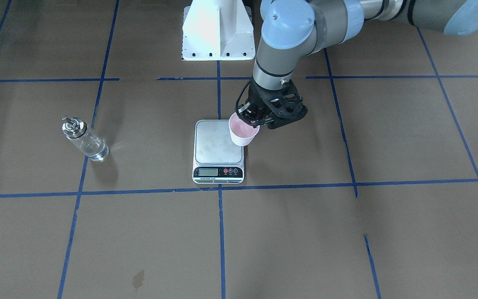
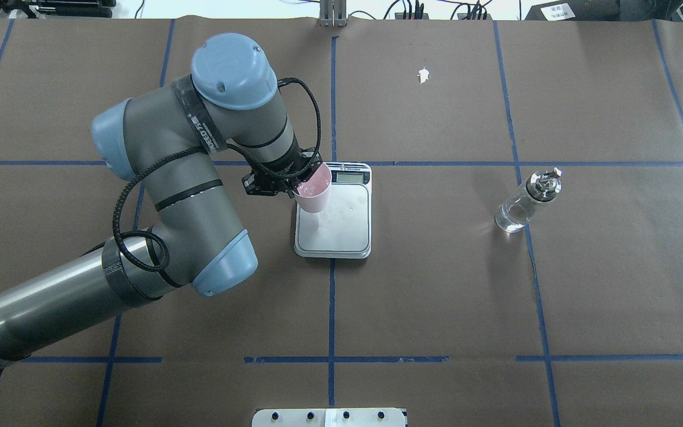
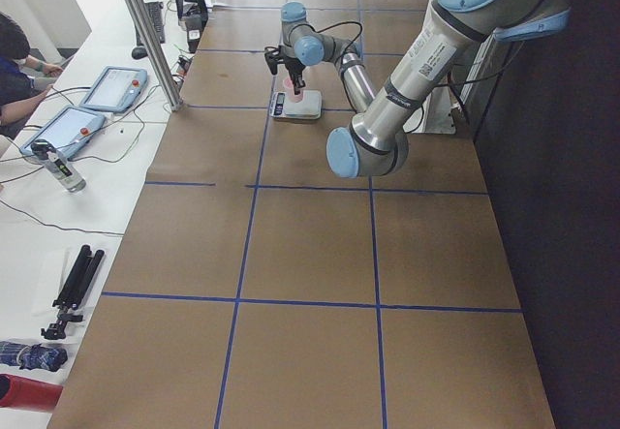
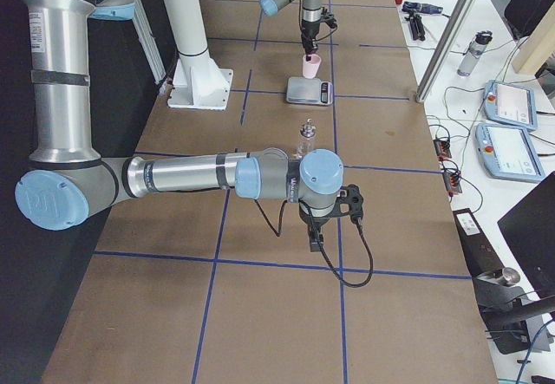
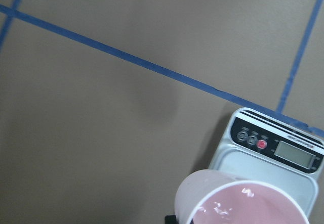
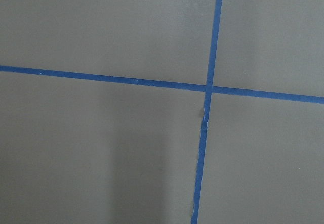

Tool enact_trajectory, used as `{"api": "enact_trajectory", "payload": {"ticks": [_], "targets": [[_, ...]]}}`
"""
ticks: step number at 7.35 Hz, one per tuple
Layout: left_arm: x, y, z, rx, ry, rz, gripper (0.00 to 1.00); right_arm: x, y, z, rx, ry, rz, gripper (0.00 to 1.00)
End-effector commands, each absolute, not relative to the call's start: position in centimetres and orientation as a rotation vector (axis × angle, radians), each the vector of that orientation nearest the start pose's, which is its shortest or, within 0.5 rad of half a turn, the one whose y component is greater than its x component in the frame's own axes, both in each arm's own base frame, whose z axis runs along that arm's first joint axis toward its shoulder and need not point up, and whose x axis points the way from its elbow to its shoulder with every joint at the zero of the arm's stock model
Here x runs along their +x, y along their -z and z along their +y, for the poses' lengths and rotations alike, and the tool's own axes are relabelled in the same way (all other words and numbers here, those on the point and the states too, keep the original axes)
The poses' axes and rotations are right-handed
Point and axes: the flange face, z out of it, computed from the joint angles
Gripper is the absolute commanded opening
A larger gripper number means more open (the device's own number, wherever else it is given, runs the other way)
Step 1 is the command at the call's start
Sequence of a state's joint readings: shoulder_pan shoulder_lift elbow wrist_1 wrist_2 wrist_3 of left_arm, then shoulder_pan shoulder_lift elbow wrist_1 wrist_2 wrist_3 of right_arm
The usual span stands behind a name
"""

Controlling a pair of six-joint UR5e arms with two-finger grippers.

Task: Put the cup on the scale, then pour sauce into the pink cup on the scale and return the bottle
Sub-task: 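Carry the pink cup with the left gripper onto the scale and lower it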

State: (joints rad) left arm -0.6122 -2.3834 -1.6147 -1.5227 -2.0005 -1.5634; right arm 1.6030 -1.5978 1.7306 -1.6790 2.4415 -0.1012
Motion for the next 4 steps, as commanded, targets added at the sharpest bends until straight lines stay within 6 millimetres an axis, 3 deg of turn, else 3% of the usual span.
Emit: {"api": "enact_trajectory", "payload": {"ticks": [1,4], "targets": [[54.2,-15.0,-46.7,-0.143,0.397,0.906,0.00,7.2,-59.7,-47.6,0.080,0.074,-0.868,1.00],[55.3,-14.5,-47.4,-0.145,0.399,0.901,0.00,7.2,-59.8,-47.6,0.079,0.073,-0.868,1.00]]}}
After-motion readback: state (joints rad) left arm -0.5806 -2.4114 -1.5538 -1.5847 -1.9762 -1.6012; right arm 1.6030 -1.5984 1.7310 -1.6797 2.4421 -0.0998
